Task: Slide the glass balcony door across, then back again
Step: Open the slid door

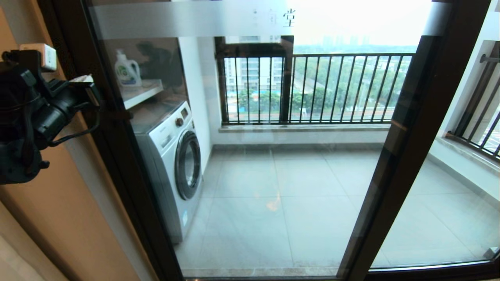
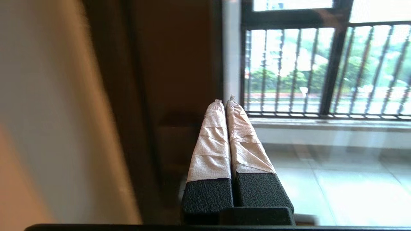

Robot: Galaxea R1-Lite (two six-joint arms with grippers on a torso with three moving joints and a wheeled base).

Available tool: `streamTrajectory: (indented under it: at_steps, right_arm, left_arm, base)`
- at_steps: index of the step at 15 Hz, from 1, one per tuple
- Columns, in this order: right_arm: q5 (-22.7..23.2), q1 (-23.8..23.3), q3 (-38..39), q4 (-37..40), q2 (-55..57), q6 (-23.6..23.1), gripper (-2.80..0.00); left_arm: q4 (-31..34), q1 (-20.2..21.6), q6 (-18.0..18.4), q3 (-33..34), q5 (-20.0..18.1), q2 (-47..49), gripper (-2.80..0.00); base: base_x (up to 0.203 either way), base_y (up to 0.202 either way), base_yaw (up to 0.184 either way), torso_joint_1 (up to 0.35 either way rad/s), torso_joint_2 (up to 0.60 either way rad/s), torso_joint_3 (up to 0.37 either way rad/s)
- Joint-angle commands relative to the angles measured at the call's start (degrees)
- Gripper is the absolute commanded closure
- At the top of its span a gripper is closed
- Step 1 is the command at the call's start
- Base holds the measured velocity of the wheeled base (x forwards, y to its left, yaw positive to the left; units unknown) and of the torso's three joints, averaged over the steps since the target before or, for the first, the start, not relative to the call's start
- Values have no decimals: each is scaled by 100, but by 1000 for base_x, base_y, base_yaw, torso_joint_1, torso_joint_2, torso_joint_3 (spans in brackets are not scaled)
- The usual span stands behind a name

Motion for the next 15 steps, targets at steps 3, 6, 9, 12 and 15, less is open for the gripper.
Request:
streamTrajectory:
  at_steps: [3, 6, 9, 12, 15]
  right_arm:
    - [2, 1, 18, -5, -1, -2, 0]
    - [2, 1, 18, -5, 7, -2, 0]
    - [2, 1, 18, -5, 7, -2, 0]
    - [2, 1, 18, -5, 7, -2, 0]
    - [2, 1, 18, -5, -1, -2, 0]
  left_arm:
    - [-20, -333, 9, 13, 32, 603, 0]
    - [-33, -300, 8, 417, 6, 653, 0]
    - [-42, -185, 30, 529, 45, 911, 0]
    - [-45, -159, 30, 720, 53, 991, 0]
    - [-51, -154, 35, 890, 64, 1161, 0]
  base:
    - [0, 0, 0, 0, 0, 0]
    - [0, 0, 0, 0, 0, 0]
    - [0, 0, 0, 0, 0, 0]
    - [0, 0, 0, 0, 0, 0]
    - [0, 0, 0, 0, 0, 0]
